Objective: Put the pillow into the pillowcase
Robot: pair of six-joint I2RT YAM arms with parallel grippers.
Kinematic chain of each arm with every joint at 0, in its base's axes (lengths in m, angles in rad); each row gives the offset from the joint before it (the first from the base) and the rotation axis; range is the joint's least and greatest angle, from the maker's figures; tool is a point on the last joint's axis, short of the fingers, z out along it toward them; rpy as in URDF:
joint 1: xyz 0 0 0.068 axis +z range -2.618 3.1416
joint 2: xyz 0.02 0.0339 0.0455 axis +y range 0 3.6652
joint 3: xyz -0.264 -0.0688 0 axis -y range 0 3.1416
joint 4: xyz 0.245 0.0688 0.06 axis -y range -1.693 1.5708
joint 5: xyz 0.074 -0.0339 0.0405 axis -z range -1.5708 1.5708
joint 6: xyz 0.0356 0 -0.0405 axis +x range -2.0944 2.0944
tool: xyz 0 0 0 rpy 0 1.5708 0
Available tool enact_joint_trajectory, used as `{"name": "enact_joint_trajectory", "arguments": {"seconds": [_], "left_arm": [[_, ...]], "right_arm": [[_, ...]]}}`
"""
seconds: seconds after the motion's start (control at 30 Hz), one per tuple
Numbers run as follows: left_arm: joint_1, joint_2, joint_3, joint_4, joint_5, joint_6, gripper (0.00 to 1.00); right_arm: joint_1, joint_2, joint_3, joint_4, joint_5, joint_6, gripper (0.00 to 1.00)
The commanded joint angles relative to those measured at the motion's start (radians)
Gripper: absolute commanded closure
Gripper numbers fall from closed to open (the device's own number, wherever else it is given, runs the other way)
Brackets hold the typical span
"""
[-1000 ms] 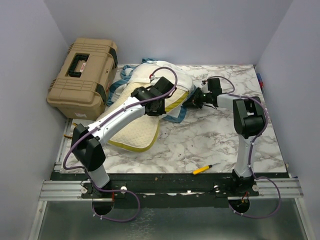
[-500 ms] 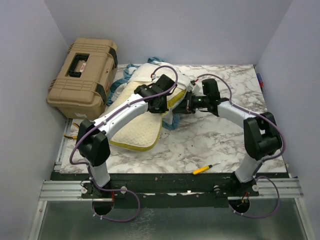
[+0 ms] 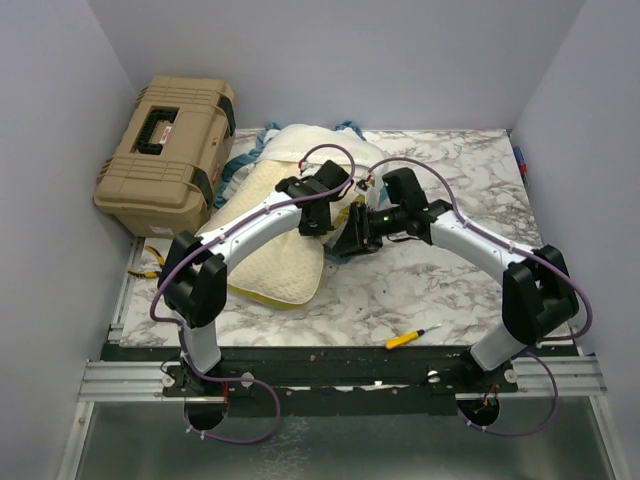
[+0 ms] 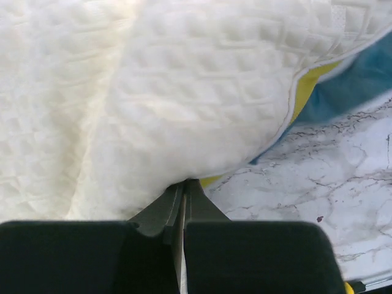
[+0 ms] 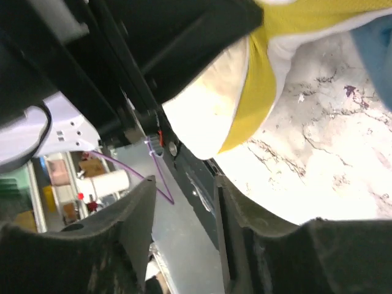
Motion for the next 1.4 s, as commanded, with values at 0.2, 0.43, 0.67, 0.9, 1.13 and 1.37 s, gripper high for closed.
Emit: {"name": "enact_joint_trajectory", "arguments": {"seconds": [0.2, 0.43, 0.67, 0.9, 1.13, 1.37], "left_arm": [[0.054, -0.162, -0.118, 0.100, -0.034, 0.066, 0.95], [-0.036, -0.124, 0.014, 0.125, -0.080, 0.158, 0.34], [-0.152, 0.118, 0.279, 0.113, -0.228, 0.225, 0.25], [-0.233, 0.471, 0.599, 0.060, -0.347, 0.235, 0.24], [-0.226, 0.695, 0.740, 0.007, -0.648, 0.176, 0.18], [-0.026, 0.686, 0.631, -0.001, -0.455, 0.107, 0.31]], "right_arm": [[-0.174, -0.160, 0.014, -0.140, 0.173, -0.052, 0.16], [-0.369, -0.215, -0.074, -0.205, 0.313, -0.042, 0.05], [-0.505, -0.298, -0.264, -0.172, 0.332, 0.003, 0.00], [-0.549, -0.329, -0.329, -0.167, 0.333, 0.018, 0.00], [-0.562, -0.301, -0.287, -0.174, 0.309, -0.008, 0.00], [-0.562, -0.241, -0.242, -0.146, 0.236, -0.025, 0.00]]}}
